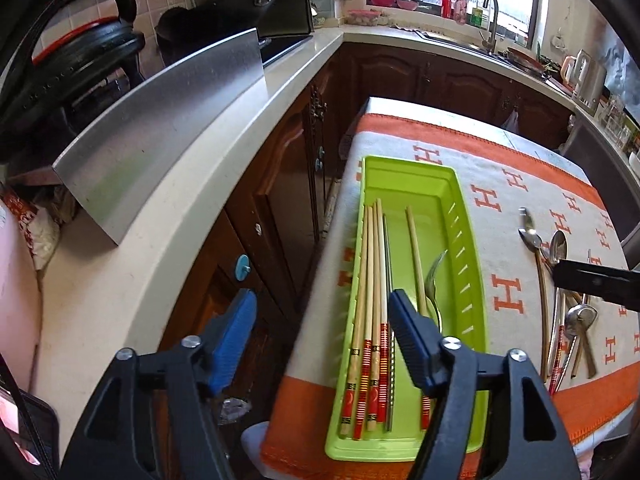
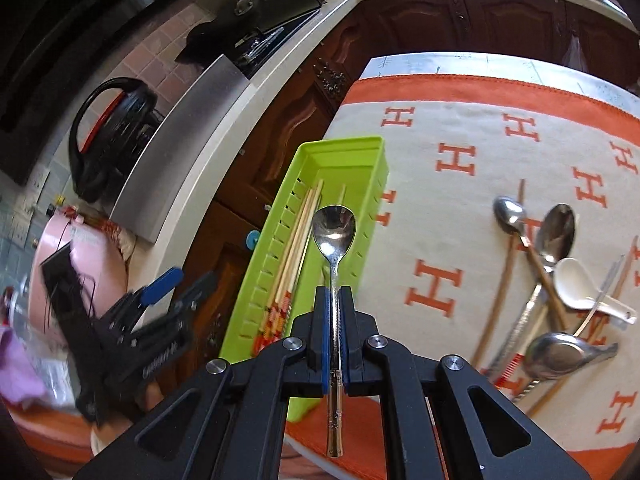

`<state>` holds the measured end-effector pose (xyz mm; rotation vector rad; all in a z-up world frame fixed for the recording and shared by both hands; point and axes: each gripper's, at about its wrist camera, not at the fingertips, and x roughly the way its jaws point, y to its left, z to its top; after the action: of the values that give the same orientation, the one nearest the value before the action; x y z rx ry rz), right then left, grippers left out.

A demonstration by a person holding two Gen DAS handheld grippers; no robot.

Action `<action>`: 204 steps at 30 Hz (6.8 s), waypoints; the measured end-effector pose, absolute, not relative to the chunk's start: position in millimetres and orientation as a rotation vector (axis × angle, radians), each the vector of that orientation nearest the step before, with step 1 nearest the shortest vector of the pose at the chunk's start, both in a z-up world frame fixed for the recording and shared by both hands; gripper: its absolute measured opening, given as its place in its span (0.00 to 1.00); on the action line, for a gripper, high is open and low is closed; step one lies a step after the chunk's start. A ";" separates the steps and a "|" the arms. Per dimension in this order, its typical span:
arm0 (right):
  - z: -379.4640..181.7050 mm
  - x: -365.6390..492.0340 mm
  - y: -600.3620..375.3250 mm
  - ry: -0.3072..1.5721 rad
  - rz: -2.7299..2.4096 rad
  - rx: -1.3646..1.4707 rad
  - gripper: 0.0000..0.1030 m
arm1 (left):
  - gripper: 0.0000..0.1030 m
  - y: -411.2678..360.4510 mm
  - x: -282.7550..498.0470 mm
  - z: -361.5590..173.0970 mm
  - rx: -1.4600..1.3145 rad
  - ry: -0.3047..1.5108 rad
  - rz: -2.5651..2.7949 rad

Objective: Organize utensils
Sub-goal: 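Carry the metal spoon into the green tray and open the right tool, then grasp a plain wooden chopstick with the left tool, then lift the wooden chopstick with the left tool while the right tool grasps a wooden-handled spoon, then lay the chopstick in the tray, open left tool while right tool carries spoon over tray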

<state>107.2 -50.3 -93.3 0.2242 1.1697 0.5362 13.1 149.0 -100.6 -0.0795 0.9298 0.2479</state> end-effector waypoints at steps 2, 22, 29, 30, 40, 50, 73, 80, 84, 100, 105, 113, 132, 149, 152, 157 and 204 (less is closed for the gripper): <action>-101.2 114.1 -29.6 1.184 0.522 0.240 0.04 | 0.67 151.1 12.0 -98.6 -0.069 0.924 0.254; -149.8 117.5 55.3 1.224 0.523 0.098 0.16 | 0.75 175.8 9.4 -112.9 -0.166 0.963 0.277; -131.1 99.3 20.4 1.166 0.500 0.068 0.18 | 0.75 161.6 9.3 -114.3 -0.126 0.982 0.266; -128.8 96.8 14.0 1.156 0.489 0.067 0.18 | 0.75 158.6 9.3 -114.1 -0.119 0.984 0.264; -103.8 78.9 -68.9 1.063 0.390 0.116 0.25 | 0.85 122.7 11.5 -105.3 -0.069 0.989 0.213; -107.3 63.9 -173.4 1.035 0.269 0.241 0.33 | 0.86 62.9 27.6 -98.6 -0.040 1.013 0.104; -141.7 46.8 -317.9 0.997 0.174 0.382 0.33 | 0.72 -62.4 84.9 -138.5 -0.070 1.099 -0.122; -147.8 49.2 -324.0 0.992 0.190 0.376 0.33 | 0.45 -82.8 111.4 -175.5 -0.035 1.173 -0.110; -149.7 51.6 -321.8 0.990 0.204 0.356 0.33 | 0.44 -86.7 116.3 -188.0 -0.013 1.203 -0.092; -150.8 57.2 -298.0 1.010 0.257 0.275 0.33 | 0.04 -87.4 118.3 -189.8 0.026 1.155 -0.050; -143.0 56.5 -281.0 0.997 0.280 0.224 0.33 | 0.04 -74.6 111.2 -190.2 0.014 1.147 -0.032; -133.6 69.4 -244.2 1.003 0.356 0.136 0.33 | 0.04 -49.9 100.8 -190.0 -0.048 1.145 -0.020; -166.3 149.7 -135.5 1.065 0.563 -0.234 0.33 | 0.04 -17.1 81.1 -193.7 -0.218 1.129 -0.075; -205.7 180.6 -95.9 1.112 0.509 -0.385 0.06 | 0.04 -12.5 80.0 -192.7 -0.248 1.143 -0.081; -199.5 180.9 -109.3 1.128 0.508 -0.264 0.06 | 0.04 -12.0 83.8 -194.4 -0.253 1.146 -0.081; -177.3 175.2 -140.9 1.117 0.508 -0.047 0.06 | 0.05 -11.4 90.0 -195.8 -0.254 1.151 -0.079; -81.4 88.8 -133.2 1.029 0.538 0.276 0.06 | 0.04 136.1 48.5 -116.0 -0.225 0.986 0.146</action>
<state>88.8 -133.2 -81.4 0.2762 1.0285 0.5379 48.5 136.1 -116.0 -0.2249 0.9858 0.1455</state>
